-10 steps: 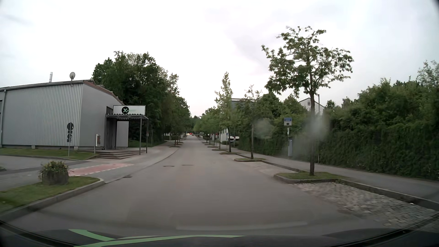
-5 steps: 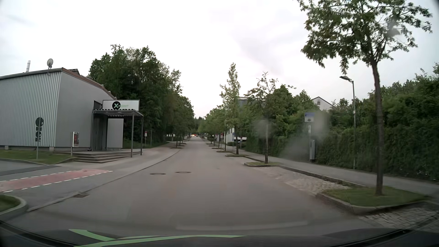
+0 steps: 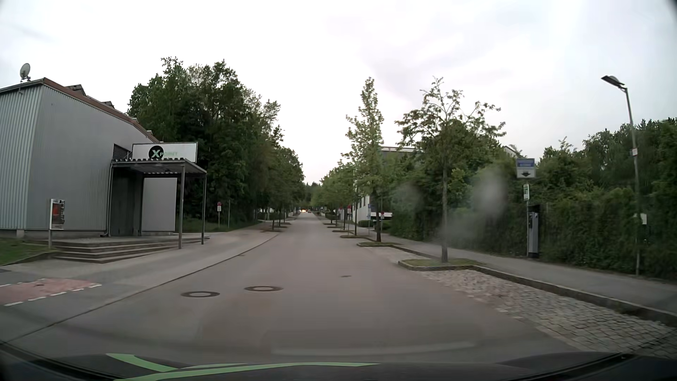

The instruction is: Follow the waypoints while adhering to traffic rules and regulations

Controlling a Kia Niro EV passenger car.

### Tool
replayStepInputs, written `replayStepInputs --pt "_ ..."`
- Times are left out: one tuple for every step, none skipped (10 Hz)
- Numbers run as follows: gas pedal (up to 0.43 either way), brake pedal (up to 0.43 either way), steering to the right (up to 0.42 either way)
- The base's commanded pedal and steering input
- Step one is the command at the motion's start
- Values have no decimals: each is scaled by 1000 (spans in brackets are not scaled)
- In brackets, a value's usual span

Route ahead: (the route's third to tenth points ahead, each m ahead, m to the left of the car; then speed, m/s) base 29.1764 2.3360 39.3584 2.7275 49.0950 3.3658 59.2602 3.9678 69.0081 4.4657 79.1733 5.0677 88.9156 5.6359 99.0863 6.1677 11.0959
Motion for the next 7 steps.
replayStepInputs --pt "177 0 -15" --pt "177 0 -15" --pt "177 0 -14" --pt "169 0 -14" --pt "157 0 -13" --pt "157 0 -12" --pt "157 0 -12"
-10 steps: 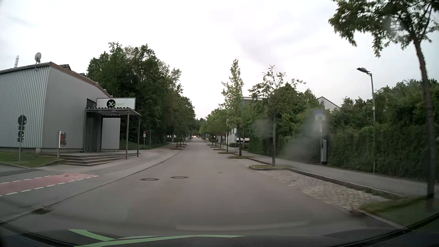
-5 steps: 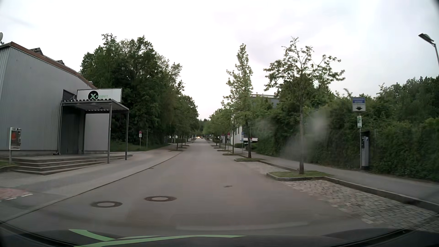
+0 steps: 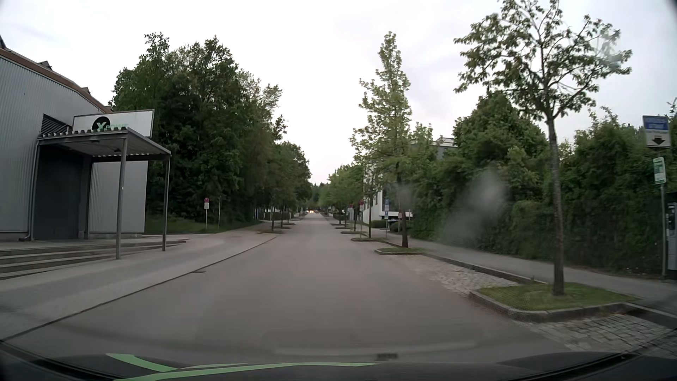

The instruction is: Follow the waypoints while adhering to traffic rules and regulations

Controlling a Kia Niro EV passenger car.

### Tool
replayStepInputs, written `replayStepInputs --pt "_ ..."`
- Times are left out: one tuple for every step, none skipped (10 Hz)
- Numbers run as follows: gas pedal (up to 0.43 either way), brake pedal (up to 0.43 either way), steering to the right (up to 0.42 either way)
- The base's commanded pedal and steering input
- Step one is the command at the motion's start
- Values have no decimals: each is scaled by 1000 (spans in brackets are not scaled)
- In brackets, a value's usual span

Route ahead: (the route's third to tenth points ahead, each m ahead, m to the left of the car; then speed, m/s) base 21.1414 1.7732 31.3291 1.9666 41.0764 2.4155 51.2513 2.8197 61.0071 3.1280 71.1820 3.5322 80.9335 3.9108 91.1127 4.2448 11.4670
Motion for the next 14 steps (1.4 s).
replayStepInputs --pt "157 0 -12" --pt "150 0 -12" --pt "150 0 -12" --pt "150 0 -12" --pt "150 0 -12" --pt "150 0 -12" --pt "150 0 -11" --pt "150 0 -11" --pt "150 0 -10" --pt "150 0 -9" --pt "150 0 -9" --pt "150 0 -9" --pt "150 0 -8" --pt "150 0 -8"
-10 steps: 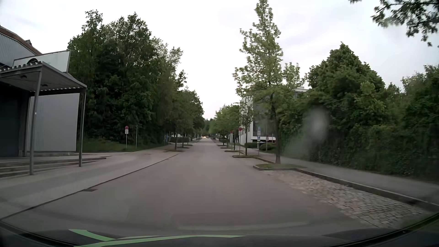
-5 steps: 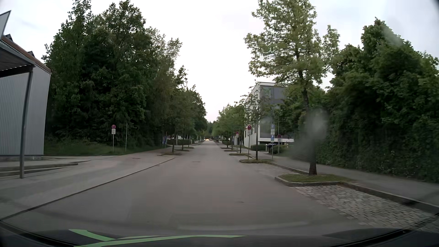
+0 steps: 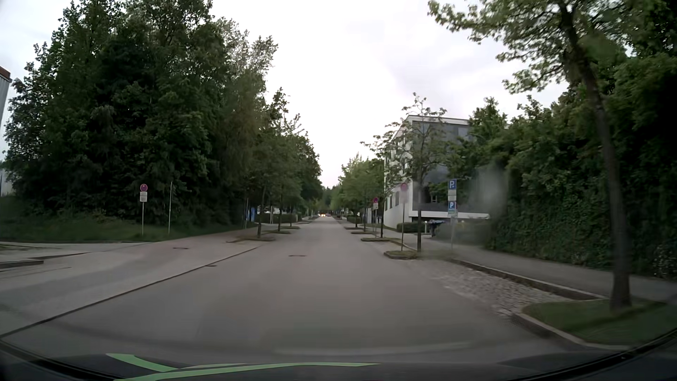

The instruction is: Follow the waypoints while adhering to traffic rules and regulations

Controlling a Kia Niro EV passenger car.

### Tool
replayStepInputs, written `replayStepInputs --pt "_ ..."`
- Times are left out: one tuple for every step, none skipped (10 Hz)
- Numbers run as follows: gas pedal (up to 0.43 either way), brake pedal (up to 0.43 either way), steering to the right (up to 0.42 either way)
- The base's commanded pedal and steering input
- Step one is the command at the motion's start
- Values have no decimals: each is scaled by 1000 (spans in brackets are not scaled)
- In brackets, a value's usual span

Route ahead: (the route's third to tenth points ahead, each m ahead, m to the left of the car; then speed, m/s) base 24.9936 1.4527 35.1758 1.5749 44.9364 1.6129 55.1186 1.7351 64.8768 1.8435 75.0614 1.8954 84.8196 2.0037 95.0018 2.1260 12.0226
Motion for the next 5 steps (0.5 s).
replayStepInputs --pt "150 0 -8" --pt "150 0 -8" --pt "150 0 -8" --pt "150 0 -8" --pt "150 0 -8"
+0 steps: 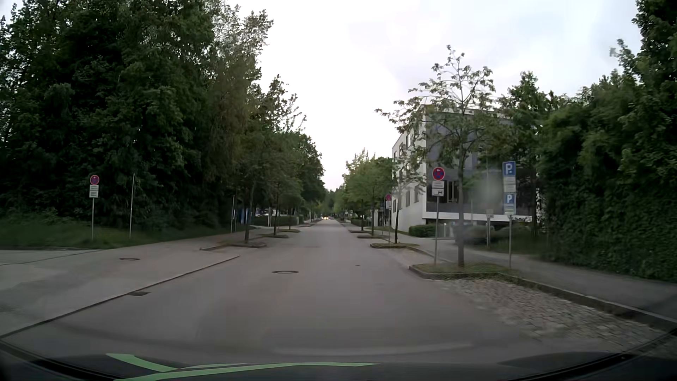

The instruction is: Follow the waypoints while adhering to traffic rules and regulations

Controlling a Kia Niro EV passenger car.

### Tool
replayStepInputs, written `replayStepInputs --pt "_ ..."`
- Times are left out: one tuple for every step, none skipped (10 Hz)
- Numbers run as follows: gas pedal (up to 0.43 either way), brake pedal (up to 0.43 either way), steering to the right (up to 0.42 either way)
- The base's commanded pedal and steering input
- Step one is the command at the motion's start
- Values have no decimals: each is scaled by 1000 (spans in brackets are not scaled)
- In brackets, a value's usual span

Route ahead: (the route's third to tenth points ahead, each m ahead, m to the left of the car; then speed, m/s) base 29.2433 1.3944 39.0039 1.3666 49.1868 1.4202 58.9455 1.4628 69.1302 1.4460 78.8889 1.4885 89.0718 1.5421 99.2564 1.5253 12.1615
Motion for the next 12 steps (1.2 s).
replayStepInputs --pt "150 0 -8" --pt "150 0 -7" --pt "150 0 -6" --pt "150 0 -5" --pt "150 0 -5" --pt "150 0 -4" --pt "150 0 -4" --pt "150 0 -3" --pt "150 0 -4" --pt "150 0 -3" --pt "157 0 -2" --pt "157 0 -1"
